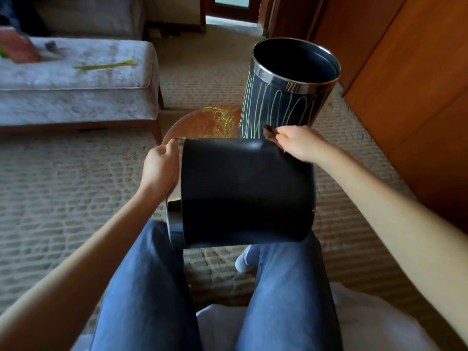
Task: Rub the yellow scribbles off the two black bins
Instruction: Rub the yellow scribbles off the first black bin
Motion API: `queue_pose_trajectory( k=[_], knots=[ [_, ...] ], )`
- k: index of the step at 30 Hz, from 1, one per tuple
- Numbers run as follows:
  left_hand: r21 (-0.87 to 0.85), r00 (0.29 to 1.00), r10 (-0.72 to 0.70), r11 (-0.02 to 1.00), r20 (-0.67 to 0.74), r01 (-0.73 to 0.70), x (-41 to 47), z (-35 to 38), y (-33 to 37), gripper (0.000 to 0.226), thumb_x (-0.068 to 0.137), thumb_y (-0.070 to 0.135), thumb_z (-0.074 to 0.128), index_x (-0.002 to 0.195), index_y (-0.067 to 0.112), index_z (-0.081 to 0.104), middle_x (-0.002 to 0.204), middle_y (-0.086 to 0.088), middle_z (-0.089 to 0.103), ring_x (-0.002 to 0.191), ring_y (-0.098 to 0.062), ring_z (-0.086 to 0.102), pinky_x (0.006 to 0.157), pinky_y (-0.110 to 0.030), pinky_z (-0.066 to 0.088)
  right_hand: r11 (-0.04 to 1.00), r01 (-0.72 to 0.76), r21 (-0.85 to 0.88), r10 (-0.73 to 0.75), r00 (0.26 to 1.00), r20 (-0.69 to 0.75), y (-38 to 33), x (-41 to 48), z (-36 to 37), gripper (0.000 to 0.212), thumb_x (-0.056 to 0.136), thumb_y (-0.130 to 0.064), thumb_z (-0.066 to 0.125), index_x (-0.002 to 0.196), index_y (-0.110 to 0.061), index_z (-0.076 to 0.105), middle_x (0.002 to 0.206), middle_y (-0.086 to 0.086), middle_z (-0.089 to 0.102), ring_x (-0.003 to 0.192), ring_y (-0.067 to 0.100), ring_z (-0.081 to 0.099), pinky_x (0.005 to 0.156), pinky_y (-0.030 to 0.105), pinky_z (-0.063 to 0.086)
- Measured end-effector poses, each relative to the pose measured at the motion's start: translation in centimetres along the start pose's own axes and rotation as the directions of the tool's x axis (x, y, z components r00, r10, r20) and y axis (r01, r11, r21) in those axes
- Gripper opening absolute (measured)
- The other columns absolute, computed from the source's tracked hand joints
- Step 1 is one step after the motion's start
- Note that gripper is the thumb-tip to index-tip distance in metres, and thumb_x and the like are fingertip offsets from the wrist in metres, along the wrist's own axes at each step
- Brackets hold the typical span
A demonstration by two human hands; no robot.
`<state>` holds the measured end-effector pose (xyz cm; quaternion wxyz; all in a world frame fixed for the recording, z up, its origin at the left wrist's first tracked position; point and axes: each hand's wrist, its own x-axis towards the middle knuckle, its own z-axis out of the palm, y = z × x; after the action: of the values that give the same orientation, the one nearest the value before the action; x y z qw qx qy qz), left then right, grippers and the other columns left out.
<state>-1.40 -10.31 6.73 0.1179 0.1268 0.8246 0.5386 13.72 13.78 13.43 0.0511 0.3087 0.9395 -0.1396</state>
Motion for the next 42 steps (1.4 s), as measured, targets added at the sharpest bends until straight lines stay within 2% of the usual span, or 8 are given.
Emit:
queue_pose_trajectory(
  k=[5,8,12,16,21,29,35,42],
  knots=[
    [-0.202,0.993,-0.114,0.973,-0.005,0.111,-1.6,-0.1,-1.5,0.044,0.086,0.058,0.044,0.072,0.018,0.054,0.057,0.003,0.042,0.061,-0.020,0.043,0.063,-0.040,0.037,0.993,-0.008,-0.121,0.025,0.991,0.135,-4.6,1.6,-0.1,0.029,0.098,-0.017,0.037,0.107,-0.009,0.063,0.105,0.009,0.060,0.092,0.028,0.056,0.072,0.032,0.041],
    [-0.248,0.989,-0.147,0.958,0.006,0.144,-1.0,0.0,-1.1,0.044,0.076,0.063,0.045,0.070,0.020,0.054,0.055,0.005,0.042,0.062,-0.020,0.043,0.066,-0.041,0.037,0.975,0.214,-0.066,-0.219,0.972,-0.089,-10.5,-1.1,3.2,0.035,0.095,-0.017,0.039,0.120,-0.019,0.063,0.112,0.004,0.064,0.098,0.030,0.060,0.077,0.034,0.045],
    [-0.402,0.995,-0.074,0.911,0.065,0.094,-0.3,-0.1,-2.1,0.040,0.082,0.051,0.053,0.078,0.015,0.071,0.088,-0.010,0.072,0.093,-0.027,0.068,0.090,-0.040,0.050,0.857,0.500,-0.122,-0.505,0.774,-0.382,-14.5,-5.9,9.2,0.048,0.090,-0.011,0.037,0.132,-0.005,0.060,0.133,0.015,0.061,0.122,0.038,0.055,0.110,0.047,0.036],
    [-0.295,0.998,-0.057,0.954,0.012,0.058,-1.0,-0.1,-1.5,0.038,0.093,0.049,0.049,0.077,0.015,0.052,0.069,-0.009,0.048,0.065,-0.018,0.048,0.065,-0.033,0.040,0.798,0.549,-0.250,-0.600,0.681,-0.419,-8.1,-8.2,9.5,0.042,0.096,-0.012,0.042,0.134,-0.009,0.060,0.139,0.010,0.059,0.129,0.031,0.054,0.113,0.050,0.035],
    [-0.226,0.999,-0.015,0.974,-0.050,0.004,-1.8,0.1,-1.0,0.040,0.100,0.041,0.044,0.068,0.018,0.040,0.057,-0.001,0.037,0.050,-0.011,0.037,0.050,-0.029,0.033,0.947,0.242,-0.213,-0.321,0.770,-0.552,2.0,-7.1,5.5,0.032,0.095,-0.017,0.043,0.112,-0.008,0.069,0.125,0.010,0.067,0.116,0.029,0.063,0.110,0.057,0.036],
    [-0.167,0.973,0.174,0.966,-0.152,-0.198,-3.3,0.7,-1.9,0.046,0.105,0.034,0.040,0.061,0.019,0.034,0.055,0.003,0.036,0.051,-0.008,0.034,0.052,-0.028,0.033,0.973,0.170,-0.155,-0.228,0.793,-0.565,2.1,-6.2,5.7,0.047,0.098,-0.022,0.032,0.129,-0.004,0.062,0.136,0.013,0.060,0.130,0.031,0.052,0.118,0.050,0.027],
    [-0.171,0.953,0.242,0.947,-0.181,-0.273,-7.5,0.3,-5.9,0.044,0.097,0.049,0.034,0.062,0.023,0.035,0.053,0.003,0.038,0.050,-0.006,0.036,0.051,-0.032,0.035,0.992,-0.067,-0.111,0.024,0.936,-0.351,-3.8,-2.7,3.3,0.033,0.098,-0.019,0.037,0.110,-0.006,0.065,0.114,0.014,0.069,0.109,0.032,0.060,0.119,0.045,0.020],
    [-0.175,0.944,0.253,0.941,-0.210,-0.291,-7.7,0.4,-5.8,0.041,0.097,0.046,0.032,0.062,0.024,0.036,0.053,0.007,0.038,0.049,-0.006,0.036,0.053,-0.029,0.034,0.957,0.289,-0.006,-0.273,0.896,-0.349,-16.0,-3.0,6.7,0.041,0.097,-0.017,0.035,0.125,-0.006,0.063,0.126,0.012,0.065,0.118,0.032,0.057,0.110,0.041,0.036]
  ],
)
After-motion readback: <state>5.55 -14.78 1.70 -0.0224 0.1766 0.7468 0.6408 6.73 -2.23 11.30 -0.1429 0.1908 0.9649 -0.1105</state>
